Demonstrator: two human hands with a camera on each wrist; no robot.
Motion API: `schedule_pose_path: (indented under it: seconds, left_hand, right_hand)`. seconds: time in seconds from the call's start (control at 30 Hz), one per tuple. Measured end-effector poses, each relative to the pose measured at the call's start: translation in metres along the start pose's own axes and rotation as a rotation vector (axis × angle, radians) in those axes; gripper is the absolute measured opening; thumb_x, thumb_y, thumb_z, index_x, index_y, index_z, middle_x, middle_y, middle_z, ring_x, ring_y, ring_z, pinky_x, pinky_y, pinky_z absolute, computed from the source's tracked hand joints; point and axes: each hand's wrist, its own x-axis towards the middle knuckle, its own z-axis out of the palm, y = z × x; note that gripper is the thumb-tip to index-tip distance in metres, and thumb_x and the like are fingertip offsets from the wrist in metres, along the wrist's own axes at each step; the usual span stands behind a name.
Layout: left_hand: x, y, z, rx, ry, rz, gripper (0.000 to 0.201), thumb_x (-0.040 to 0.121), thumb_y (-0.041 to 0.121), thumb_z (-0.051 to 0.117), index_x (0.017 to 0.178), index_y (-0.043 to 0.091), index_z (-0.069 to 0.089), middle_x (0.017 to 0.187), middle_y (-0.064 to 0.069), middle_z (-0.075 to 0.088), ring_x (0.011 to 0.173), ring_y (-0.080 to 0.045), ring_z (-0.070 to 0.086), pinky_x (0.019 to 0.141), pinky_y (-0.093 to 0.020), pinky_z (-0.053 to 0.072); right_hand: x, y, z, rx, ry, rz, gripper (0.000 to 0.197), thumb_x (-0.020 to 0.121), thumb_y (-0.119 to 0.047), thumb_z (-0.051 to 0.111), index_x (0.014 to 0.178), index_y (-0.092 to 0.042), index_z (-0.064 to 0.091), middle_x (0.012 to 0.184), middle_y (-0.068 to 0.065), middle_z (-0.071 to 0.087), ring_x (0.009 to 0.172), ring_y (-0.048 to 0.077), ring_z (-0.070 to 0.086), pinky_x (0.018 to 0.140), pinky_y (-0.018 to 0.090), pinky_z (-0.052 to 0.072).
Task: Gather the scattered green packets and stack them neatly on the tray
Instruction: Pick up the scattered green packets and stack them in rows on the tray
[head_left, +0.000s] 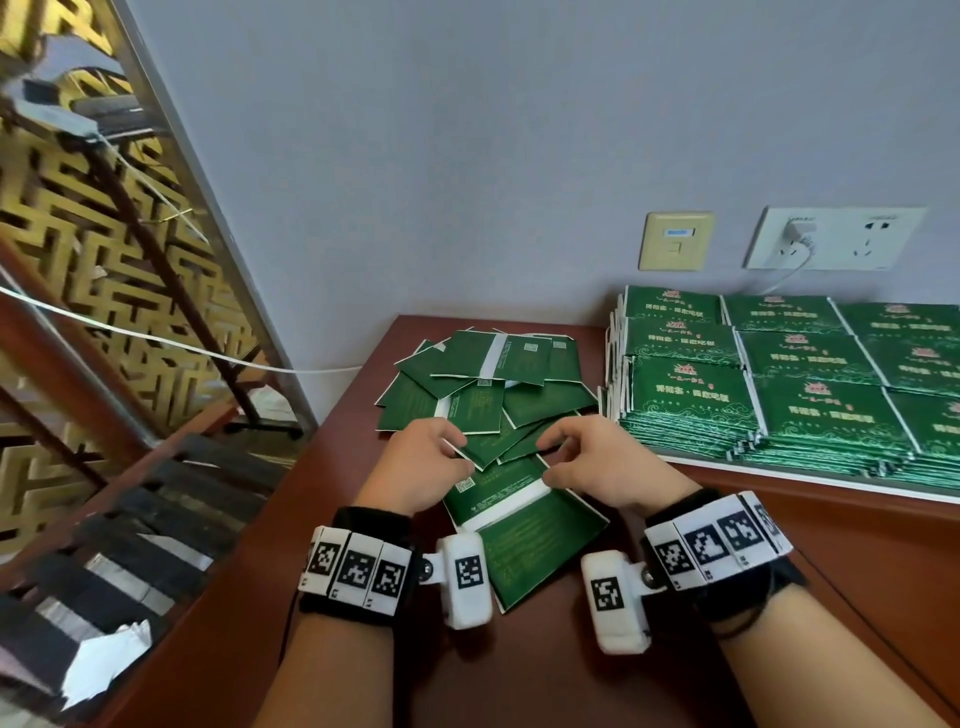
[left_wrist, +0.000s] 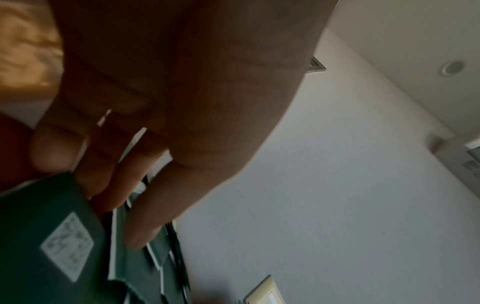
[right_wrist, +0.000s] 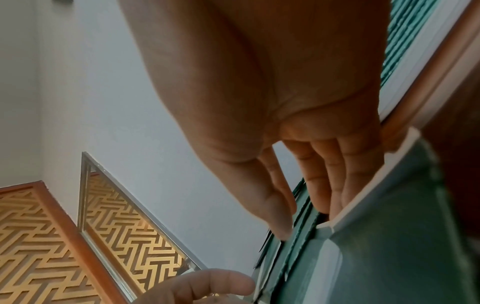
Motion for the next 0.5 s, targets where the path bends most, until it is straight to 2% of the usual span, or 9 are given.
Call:
schedule_pose_path:
  seconds: [0.07, 0.2, 0.3, 0.4, 0.5]
  left_hand:
    - [0.0002, -0.0007, -0.0001, -0.013, 0.001, 0.007, 0.022, 0.084, 0.022, 0.074, 0.104, 0.025, 0.064, 0.098, 0.005, 0.067, 0.086, -0.010, 0.062, 0.065, -0.022, 0.041]
    - [-0.0005, 0.0008, 0.0014, -0.064, -0.007, 0.032, 0.018, 0.085, 0.020, 0.073, 0.101, 0.023, 0.065, 0.096, 0.004, 0.068, 0.086, -0.010, 0.061, 0.067, -0.022, 0.040]
    - [-0.0002, 0.0018, 0.0032, -0.100, 0.002, 0.057, 0.016, 0.086, 0.018, 0.074, 0.099, 0.021, 0.067, 0.095, 0.004, 0.067, 0.085, -0.010, 0.060, 0.071, -0.023, 0.043]
    - [0.0001, 0.0016, 0.0051, -0.132, -0.002, 0.067, 0.014, 0.086, 0.017, 0.074, 0.097, 0.022, 0.067, 0.094, 0.004, 0.067, 0.084, -0.013, 0.061, 0.081, -0.031, 0.052]
    - [-0.0002, 0.0013, 0.0036, -0.153, -0.006, 0.085, 0.013, 0.087, 0.017, 0.072, 0.097, 0.022, 0.068, 0.095, 0.003, 0.068, 0.085, -0.013, 0.063, 0.081, -0.034, 0.054]
  right_hand:
    - [-0.0001, 0.0005, 0.0004, 0.036, -0.009, 0.017, 0.033, 0.074, -0.014, 0.078, 0.103, -0.023, 0.066, 0.088, 0.002, 0.065, 0.069, 0.014, 0.062, 0.071, 0.031, 0.053]
    - [-0.0005, 0.0012, 0.0031, 0.147, -0.061, 0.038, 0.040, 0.074, -0.005, 0.078, 0.109, -0.018, 0.064, 0.091, 0.008, 0.061, 0.064, 0.020, 0.060, 0.065, 0.034, 0.053]
    - [-0.0002, 0.0006, 0.0021, 0.074, -0.078, 0.014, 0.045, 0.072, -0.010, 0.080, 0.112, -0.024, 0.065, 0.092, 0.005, 0.060, 0.070, 0.016, 0.060, 0.069, 0.032, 0.052]
    - [-0.0017, -0.0020, 0.0029, 0.035, -0.066, -0.009, 0.040, 0.071, -0.011, 0.081, 0.104, -0.029, 0.068, 0.083, -0.002, 0.056, 0.068, 0.012, 0.055, 0.070, 0.030, 0.048]
    - [-0.0053, -0.0056, 0.0005, -0.011, -0.089, -0.040, 0.031, 0.072, -0.008, 0.081, 0.094, -0.028, 0.070, 0.074, -0.003, 0.055, 0.062, 0.012, 0.052, 0.063, 0.026, 0.043]
